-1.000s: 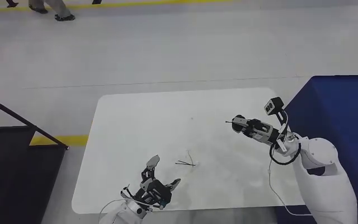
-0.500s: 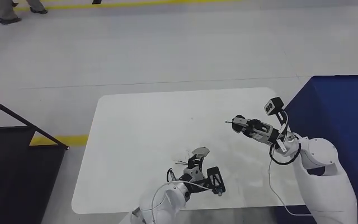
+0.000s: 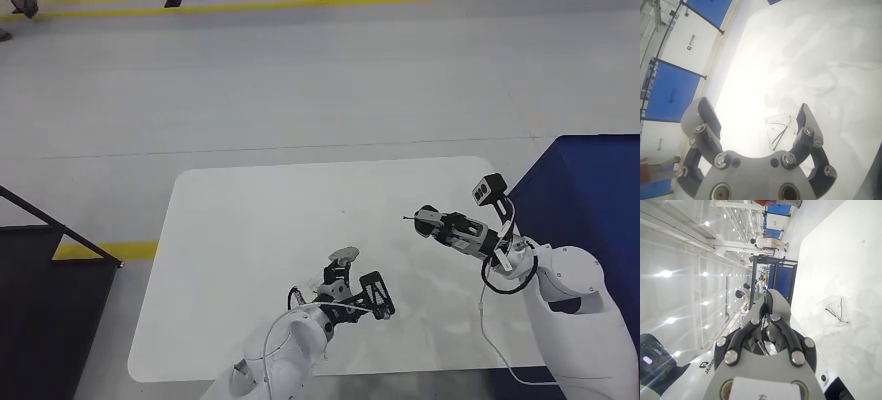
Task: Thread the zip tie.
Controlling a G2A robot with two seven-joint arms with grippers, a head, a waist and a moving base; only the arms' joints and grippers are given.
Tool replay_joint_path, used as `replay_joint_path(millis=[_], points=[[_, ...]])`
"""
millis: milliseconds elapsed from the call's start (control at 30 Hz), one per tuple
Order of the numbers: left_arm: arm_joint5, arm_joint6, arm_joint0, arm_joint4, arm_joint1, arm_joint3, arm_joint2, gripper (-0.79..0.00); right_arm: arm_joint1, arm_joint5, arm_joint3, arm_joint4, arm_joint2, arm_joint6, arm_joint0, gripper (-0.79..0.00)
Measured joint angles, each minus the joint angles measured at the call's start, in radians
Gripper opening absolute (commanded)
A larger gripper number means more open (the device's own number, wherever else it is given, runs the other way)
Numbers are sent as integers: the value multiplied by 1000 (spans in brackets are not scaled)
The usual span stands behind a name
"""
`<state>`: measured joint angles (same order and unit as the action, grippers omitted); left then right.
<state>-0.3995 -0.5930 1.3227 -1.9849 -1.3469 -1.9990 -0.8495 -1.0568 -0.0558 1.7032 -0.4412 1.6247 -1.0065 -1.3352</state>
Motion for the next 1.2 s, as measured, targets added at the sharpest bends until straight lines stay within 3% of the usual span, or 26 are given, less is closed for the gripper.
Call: replay_joint_path(millis=[133,233,500,600,633,700,733,833,900,1200], points=[[-39,-226,-99,83,-26,39,7,0,0,0,0,0,0,0,0,-785],[-45,-324,-163,143,-46,65,32,0,0,0,0,0,0,0,0,-785],[-30,-329,-167,144,-47,66,34,0,0,0,0,0,0,0,0,-785],[-84,-398,-182,124,-50,107,53,0,0,0,0,0,0,0,0,-785],[-107,-439,-195,139,-54,113,59,-92,0,0,0,0,0,0,0,-785],[-142,-504,-219,183,-62,114,61,-363,0,0,0,0,0,0,0,-785],[-165,-553,-237,213,-67,116,65,-394,0,0,0,0,0,0,0,-785],[-196,-650,-286,290,-82,145,100,-443,0,0,0,0,0,0,0,-785],[-181,-653,-324,330,-89,173,136,-496,0,0,0,0,0,0,0,-785],[-85,-744,-492,532,-93,314,276,-496,0,0,0,0,0,0,0,-785]])
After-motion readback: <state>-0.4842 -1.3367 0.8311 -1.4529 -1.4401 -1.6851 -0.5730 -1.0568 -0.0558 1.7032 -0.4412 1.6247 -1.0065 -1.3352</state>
